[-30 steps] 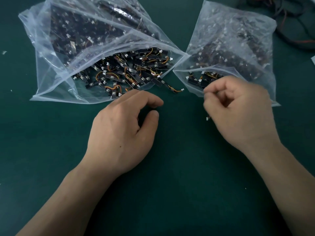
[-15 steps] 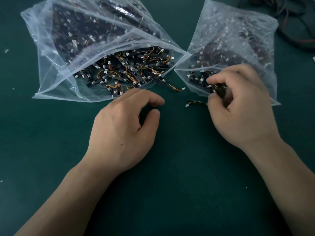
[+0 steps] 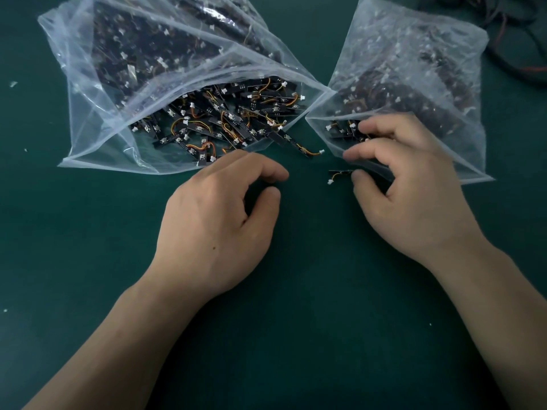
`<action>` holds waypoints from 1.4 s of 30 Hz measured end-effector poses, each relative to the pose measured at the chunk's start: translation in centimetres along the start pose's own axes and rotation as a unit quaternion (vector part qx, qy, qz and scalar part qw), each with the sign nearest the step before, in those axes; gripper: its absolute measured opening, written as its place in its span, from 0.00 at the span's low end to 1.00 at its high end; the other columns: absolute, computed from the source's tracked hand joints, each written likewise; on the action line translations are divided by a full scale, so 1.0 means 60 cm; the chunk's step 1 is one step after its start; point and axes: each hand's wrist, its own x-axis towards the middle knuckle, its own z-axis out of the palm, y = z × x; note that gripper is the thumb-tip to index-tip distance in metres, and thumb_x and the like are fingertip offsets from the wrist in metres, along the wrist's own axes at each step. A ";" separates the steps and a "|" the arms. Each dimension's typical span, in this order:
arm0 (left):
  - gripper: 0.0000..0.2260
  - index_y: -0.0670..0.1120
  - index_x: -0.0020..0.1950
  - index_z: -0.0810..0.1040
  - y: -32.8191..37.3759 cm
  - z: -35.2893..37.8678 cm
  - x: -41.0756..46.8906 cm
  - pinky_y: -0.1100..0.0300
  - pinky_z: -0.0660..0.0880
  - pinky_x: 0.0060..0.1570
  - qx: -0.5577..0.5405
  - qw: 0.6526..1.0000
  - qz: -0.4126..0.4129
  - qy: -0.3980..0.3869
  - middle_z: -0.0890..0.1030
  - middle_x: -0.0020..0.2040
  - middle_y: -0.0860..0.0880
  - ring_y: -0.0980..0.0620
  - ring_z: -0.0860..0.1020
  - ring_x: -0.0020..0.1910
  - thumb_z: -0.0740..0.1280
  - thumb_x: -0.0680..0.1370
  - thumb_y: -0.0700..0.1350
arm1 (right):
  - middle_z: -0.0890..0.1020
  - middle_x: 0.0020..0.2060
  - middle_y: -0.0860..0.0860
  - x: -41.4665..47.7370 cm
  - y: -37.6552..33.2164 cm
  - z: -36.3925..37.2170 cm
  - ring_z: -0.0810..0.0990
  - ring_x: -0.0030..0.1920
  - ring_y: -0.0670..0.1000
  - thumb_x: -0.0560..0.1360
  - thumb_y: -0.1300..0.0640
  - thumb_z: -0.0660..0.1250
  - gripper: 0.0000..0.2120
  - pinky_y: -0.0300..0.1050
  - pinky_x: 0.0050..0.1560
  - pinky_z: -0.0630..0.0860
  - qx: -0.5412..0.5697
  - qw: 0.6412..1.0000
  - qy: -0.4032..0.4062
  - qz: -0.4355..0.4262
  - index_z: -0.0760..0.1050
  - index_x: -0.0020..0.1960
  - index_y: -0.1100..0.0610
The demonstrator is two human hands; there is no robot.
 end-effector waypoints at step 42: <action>0.09 0.58 0.55 0.82 0.001 0.002 -0.002 0.75 0.65 0.41 0.007 1.000 -0.008 -0.003 0.76 0.48 0.69 0.68 0.74 0.41 0.65 0.79 0.50 | 0.59 0.83 0.52 0.015 -0.008 0.017 0.55 0.83 0.54 0.83 0.37 0.57 0.34 0.58 0.79 0.53 -0.159 0.979 -0.081 0.093 0.59 0.83 0.54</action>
